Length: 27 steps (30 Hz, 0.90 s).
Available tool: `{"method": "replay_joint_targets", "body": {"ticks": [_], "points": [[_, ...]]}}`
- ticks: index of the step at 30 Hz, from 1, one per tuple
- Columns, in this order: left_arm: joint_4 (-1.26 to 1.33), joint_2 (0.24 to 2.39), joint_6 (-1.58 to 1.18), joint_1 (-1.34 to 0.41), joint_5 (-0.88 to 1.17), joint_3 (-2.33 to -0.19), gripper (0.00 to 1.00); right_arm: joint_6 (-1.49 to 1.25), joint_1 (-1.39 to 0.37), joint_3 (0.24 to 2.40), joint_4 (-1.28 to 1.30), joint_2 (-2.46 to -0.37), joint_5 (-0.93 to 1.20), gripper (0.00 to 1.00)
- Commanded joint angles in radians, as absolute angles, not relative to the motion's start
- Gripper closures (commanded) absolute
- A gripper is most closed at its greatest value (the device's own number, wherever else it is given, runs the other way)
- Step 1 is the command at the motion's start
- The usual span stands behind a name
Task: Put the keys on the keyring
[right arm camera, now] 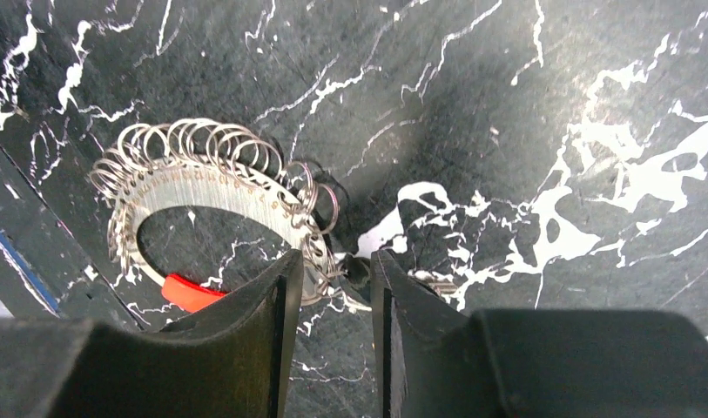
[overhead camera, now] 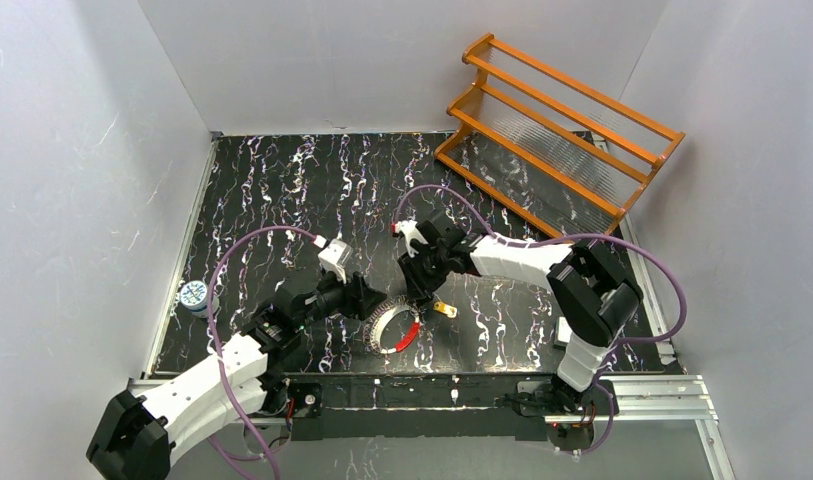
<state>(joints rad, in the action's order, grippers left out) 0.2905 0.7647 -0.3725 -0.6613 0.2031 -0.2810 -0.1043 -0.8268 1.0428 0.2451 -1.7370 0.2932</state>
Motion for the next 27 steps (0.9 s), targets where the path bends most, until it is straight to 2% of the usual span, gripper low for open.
{"method": "replay_joint_targets", "body": {"ticks": [1, 10, 17, 27], "points": [[0.246, 0.769, -0.42, -0.665, 0.148, -0.284, 0.46, -0.1, -0.833, 1.109, 0.244, -1.748, 0.325, 0.58], [0.172, 0.856, -0.554, -0.666, 0.076, -0.295, 0.46, -0.113, -0.836, 1.184, 0.241, -1.807, 0.418, 0.64], [0.174, 0.835, -0.58, -0.665, 0.045, -0.276, 0.47, -0.125, -0.846, 1.238, 0.297, -1.898, 0.421, 0.72], [0.171, 0.833, -0.595, -0.664, 0.041, -0.263, 0.47, -0.132, -0.848, 1.233, 0.333, -1.905, 0.338, 0.7]]}}
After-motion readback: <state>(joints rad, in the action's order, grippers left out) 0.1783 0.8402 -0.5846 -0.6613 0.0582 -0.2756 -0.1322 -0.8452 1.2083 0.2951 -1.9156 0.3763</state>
